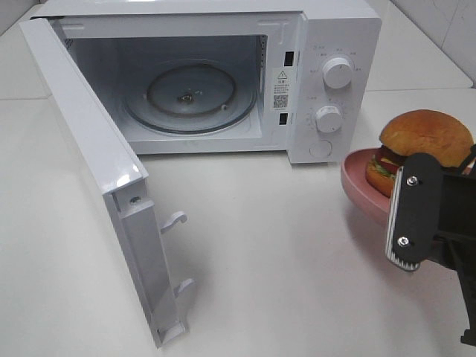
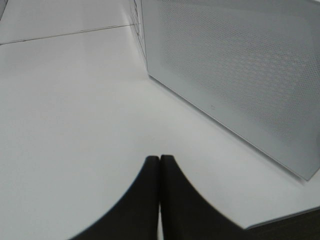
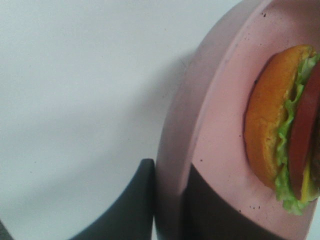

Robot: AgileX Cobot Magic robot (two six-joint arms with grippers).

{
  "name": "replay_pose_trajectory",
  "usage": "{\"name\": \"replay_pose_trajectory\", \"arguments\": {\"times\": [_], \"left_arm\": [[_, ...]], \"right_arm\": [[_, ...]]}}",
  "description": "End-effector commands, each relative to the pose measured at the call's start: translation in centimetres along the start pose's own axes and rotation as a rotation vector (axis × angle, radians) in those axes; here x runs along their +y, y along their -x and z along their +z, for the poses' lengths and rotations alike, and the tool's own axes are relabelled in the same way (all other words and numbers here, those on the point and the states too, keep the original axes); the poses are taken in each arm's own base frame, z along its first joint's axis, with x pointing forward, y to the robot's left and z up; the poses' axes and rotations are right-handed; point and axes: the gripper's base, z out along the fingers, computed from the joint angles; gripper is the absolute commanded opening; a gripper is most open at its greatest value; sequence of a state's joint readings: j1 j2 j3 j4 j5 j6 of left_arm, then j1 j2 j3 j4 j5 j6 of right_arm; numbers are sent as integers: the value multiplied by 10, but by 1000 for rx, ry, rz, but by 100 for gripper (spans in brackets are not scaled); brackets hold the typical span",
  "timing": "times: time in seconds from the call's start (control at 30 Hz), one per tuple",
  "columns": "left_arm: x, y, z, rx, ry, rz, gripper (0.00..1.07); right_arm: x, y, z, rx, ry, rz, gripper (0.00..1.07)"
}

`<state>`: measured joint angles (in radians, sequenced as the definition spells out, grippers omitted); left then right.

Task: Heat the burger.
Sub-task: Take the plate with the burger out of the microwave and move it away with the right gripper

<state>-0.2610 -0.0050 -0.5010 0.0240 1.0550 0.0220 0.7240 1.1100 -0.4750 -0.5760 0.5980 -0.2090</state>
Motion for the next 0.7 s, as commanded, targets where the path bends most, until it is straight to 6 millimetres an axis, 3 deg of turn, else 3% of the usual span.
{"name": "replay_pose_trajectory", "arguments": {"times": [0.03, 0.23, 0.57, 0.7], "left_arm": [[0, 0, -2, -34, 3, -1, 0], [0, 0, -2, -34, 3, -1, 0], [0, 0, -2, -34, 3, -1, 0], [0, 0, -2, -34, 3, -1, 0]], "right_arm": [[-5, -1, -3, 3, -38, 116, 0], [-6, -4, 3, 62, -50, 198, 0], [-6, 0, 35, 178, -94, 332, 0], [-25, 1, 55, 207, -99, 490, 0]]}}
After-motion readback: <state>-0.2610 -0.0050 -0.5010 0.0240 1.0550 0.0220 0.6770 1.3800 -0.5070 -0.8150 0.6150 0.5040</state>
